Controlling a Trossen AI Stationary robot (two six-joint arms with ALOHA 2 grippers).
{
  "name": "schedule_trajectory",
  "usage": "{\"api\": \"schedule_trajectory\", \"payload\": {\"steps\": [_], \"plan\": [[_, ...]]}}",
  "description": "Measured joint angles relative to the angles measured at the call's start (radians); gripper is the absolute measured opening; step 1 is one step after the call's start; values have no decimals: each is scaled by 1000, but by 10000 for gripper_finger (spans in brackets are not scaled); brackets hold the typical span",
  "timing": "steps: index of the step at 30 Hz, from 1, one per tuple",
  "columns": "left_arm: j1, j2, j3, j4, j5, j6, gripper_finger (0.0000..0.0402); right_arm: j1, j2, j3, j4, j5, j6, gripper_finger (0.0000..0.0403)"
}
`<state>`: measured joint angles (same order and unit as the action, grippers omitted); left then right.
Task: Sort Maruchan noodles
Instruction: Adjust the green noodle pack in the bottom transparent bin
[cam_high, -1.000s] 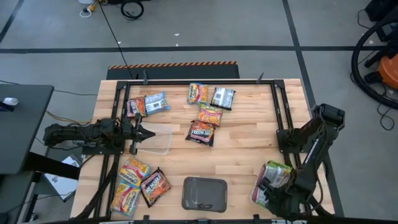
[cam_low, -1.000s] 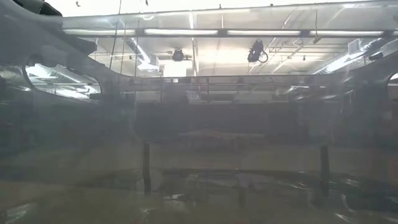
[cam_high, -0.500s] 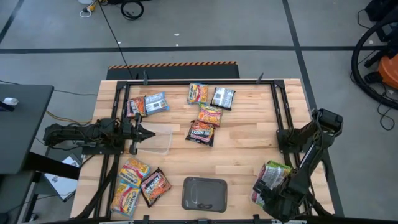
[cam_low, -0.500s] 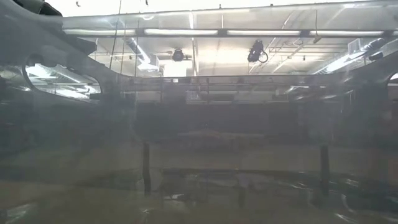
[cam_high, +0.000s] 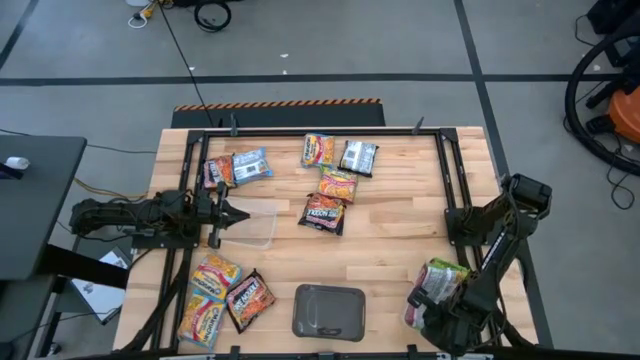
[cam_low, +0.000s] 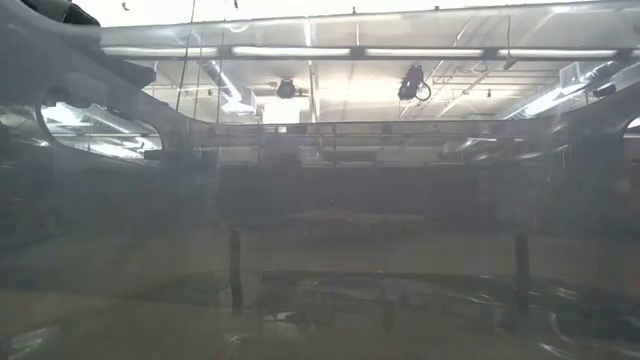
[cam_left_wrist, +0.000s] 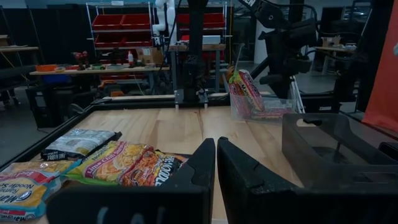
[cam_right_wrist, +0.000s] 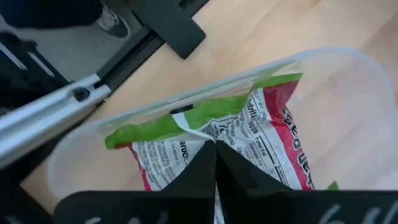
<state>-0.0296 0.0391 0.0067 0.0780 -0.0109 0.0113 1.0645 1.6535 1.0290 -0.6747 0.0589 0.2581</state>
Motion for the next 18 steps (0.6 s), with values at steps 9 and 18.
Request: {"api": "schedule_trajectory", "payload": {"steps": [9,18], "plan": [[0,0,0,0,0,0,25,69,-194,29,-108,152,159,4],[0,0,0,0,0,0,25,138,-369,-92,-174,319,394,3]]}}
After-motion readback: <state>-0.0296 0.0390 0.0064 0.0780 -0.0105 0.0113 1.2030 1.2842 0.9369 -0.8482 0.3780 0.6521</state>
